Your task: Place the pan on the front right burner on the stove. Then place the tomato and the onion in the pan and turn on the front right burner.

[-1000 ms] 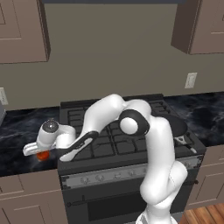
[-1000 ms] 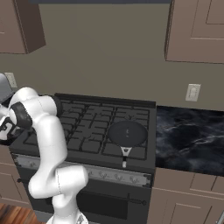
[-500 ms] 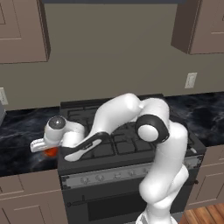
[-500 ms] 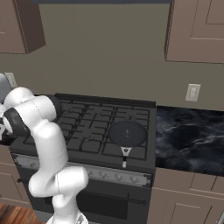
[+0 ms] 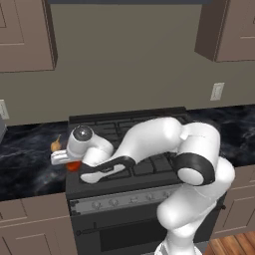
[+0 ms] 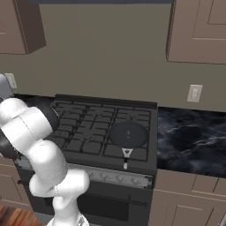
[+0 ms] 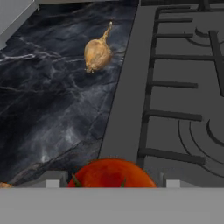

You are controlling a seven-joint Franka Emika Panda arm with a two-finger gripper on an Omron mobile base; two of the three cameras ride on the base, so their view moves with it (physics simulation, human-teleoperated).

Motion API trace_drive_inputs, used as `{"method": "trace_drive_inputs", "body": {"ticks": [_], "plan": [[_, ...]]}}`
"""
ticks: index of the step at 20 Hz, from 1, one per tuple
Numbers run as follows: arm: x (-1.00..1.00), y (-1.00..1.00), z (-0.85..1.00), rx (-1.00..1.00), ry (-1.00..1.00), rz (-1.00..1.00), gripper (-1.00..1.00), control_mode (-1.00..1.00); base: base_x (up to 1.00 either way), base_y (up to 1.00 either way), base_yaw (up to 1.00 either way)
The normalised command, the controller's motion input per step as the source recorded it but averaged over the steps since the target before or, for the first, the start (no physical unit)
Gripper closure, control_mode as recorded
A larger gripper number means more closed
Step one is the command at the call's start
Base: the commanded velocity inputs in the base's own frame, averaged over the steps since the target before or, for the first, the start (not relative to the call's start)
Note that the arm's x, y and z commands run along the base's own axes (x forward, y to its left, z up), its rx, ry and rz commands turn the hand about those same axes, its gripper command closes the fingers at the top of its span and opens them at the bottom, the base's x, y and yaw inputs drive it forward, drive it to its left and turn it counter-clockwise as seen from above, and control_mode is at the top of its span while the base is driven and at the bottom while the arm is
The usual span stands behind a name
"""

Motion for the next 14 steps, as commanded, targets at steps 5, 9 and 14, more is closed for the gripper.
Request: {"method": "trace_drive_inputs", "body": {"ticks": [5, 9, 14], "plan": [[0.0, -0.43, 0.43, 0.0, 0.0, -0.07, 1.0, -1.0, 0.0, 0.0, 0.0], [0.0, -0.36, 0.35, 0.0, 0.0, -0.04, 1.0, -1.0, 0.0, 0.0, 0.0], [0.0, -0.36, 0.17, 0.0, 0.0, -0.01, 1.0, -1.0, 0.0, 0.0, 0.0]]}}
